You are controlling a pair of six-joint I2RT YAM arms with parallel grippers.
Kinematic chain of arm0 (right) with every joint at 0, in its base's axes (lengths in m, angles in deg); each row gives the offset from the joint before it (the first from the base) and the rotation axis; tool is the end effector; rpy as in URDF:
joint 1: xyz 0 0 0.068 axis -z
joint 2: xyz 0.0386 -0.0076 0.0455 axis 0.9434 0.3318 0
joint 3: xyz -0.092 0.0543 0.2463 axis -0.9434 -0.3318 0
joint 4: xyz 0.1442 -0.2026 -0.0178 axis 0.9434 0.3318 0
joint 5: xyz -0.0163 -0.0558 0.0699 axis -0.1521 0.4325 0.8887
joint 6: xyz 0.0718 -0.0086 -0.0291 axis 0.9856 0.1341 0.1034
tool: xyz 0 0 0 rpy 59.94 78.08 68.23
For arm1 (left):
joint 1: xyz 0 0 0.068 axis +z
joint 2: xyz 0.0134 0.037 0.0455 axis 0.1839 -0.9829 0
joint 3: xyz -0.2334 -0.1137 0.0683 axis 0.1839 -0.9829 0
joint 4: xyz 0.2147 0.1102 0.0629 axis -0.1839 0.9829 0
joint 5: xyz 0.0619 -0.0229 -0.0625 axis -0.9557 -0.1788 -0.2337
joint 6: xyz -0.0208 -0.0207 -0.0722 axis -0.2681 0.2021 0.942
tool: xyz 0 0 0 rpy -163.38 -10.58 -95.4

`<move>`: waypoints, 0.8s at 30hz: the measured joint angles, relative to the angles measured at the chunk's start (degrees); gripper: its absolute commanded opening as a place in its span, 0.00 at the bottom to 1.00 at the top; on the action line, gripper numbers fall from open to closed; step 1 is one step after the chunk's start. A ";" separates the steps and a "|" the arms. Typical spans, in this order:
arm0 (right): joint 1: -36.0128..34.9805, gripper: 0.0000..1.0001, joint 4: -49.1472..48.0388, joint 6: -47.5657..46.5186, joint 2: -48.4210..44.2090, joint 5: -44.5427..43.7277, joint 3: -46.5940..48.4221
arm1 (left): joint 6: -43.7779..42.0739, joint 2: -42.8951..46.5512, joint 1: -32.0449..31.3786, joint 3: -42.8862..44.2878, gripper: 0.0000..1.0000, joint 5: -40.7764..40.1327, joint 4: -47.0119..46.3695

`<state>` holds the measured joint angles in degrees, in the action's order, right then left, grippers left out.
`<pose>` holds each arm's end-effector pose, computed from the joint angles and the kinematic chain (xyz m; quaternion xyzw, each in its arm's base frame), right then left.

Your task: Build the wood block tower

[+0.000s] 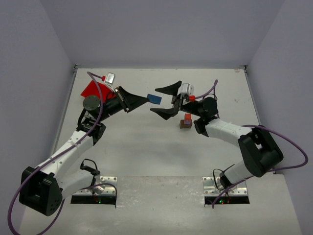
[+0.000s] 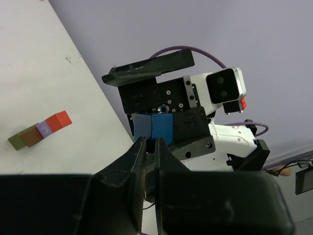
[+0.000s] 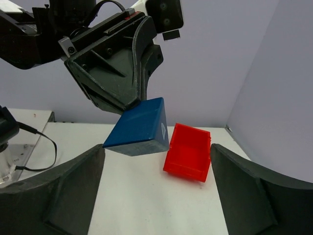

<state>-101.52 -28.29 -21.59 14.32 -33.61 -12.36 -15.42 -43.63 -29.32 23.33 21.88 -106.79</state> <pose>0.2463 0.2007 0.3083 -0.3787 0.4253 0.4875 0.6618 0.2246 -0.1177 0.3366 -0.0029 0.6557 -0.6232 0.4262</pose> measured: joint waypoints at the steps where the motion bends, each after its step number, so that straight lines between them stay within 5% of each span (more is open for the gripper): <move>1: -0.02 0.75 -0.06 0.47 0.16 0.16 0.13 | 0.10 -0.24 0.00 -0.01 0.00 0.05 -0.11; 10: -0.05 0.66 -0.20 2.46 0.29 0.82 0.24 | 0.56 -0.74 0.00 -0.86 0.00 -0.10 -0.43; 16: -0.12 0.33 -0.20 2.89 0.29 1.67 0.38 | 0.59 -0.74 0.00 -0.88 0.00 -0.57 -0.43; 24: 0.04 0.18 -0.03 2.25 0.29 2.60 0.98 | 1.23 -0.91 0.00 -0.88 0.00 -0.38 -0.42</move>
<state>-101.48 -28.32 -19.34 14.60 -31.02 -11.38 -14.19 -44.54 -29.32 22.45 21.50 -107.21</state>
